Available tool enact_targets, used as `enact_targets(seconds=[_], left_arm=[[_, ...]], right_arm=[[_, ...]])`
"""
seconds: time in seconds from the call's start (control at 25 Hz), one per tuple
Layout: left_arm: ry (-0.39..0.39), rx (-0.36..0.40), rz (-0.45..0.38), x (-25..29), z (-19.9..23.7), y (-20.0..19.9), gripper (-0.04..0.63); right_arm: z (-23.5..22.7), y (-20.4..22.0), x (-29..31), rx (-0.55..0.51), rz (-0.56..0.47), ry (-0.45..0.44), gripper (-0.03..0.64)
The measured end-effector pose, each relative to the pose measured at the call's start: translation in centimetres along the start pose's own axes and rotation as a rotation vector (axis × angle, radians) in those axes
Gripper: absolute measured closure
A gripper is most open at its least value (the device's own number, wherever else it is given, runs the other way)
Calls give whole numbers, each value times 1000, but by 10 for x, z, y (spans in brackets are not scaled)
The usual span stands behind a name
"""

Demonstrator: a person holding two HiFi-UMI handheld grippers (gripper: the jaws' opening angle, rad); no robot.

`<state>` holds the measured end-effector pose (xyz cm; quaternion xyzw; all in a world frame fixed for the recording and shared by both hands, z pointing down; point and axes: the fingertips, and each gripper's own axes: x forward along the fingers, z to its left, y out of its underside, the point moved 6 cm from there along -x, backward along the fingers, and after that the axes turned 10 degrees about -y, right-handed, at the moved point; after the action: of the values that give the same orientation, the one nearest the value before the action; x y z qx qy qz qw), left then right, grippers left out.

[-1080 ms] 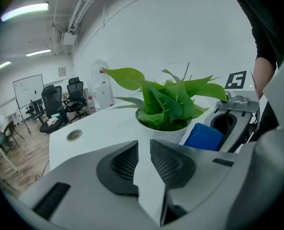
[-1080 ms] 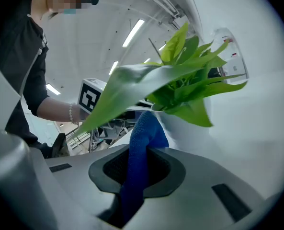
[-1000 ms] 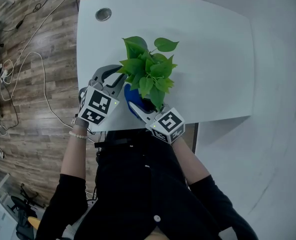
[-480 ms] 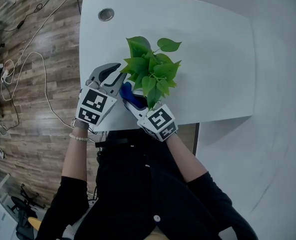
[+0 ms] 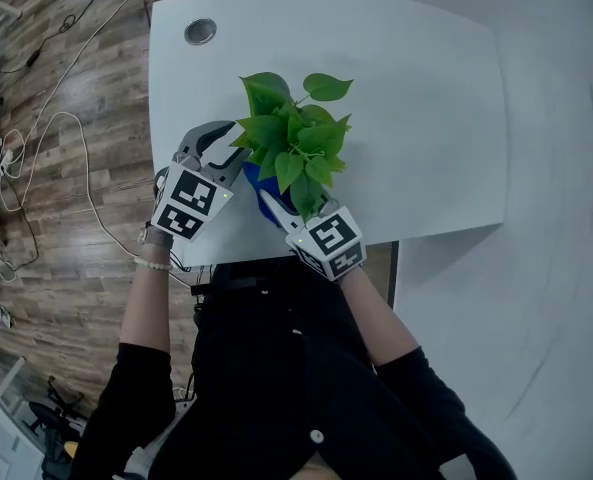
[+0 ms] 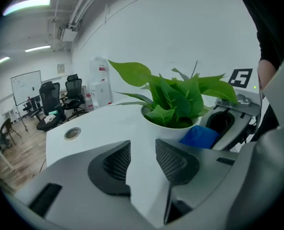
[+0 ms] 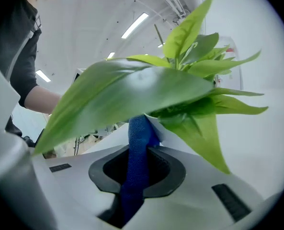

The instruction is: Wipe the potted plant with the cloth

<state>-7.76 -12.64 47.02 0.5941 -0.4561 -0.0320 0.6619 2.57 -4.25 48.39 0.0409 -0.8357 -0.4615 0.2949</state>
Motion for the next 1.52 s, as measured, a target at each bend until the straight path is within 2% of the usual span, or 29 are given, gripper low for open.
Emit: enact_targets(seconds=[0.08, 0.28, 0.56, 0.76, 1.24, 1.52], left_arm=[[28, 16, 15, 1, -1, 5, 415], [78, -2, 14, -2, 0, 2, 325], [150, -8, 1, 15, -16, -13, 258], [158, -35, -32, 25, -19, -26, 238], [203, -37, -92, 49, -29, -52, 222], [208, -32, -121, 62, -33, -64, 222]], right_arm=[[-4, 1, -7, 14, -1, 23, 529], [-14, 3, -22, 49, -6, 84, 529], [-45, 4, -48, 93, -7, 162, 529], [-60, 8, -67, 116, 38, 232, 529], [-122, -8, -89, 240, -15, 393, 529], [-159, -25, -79, 284, -71, 381, 529]])
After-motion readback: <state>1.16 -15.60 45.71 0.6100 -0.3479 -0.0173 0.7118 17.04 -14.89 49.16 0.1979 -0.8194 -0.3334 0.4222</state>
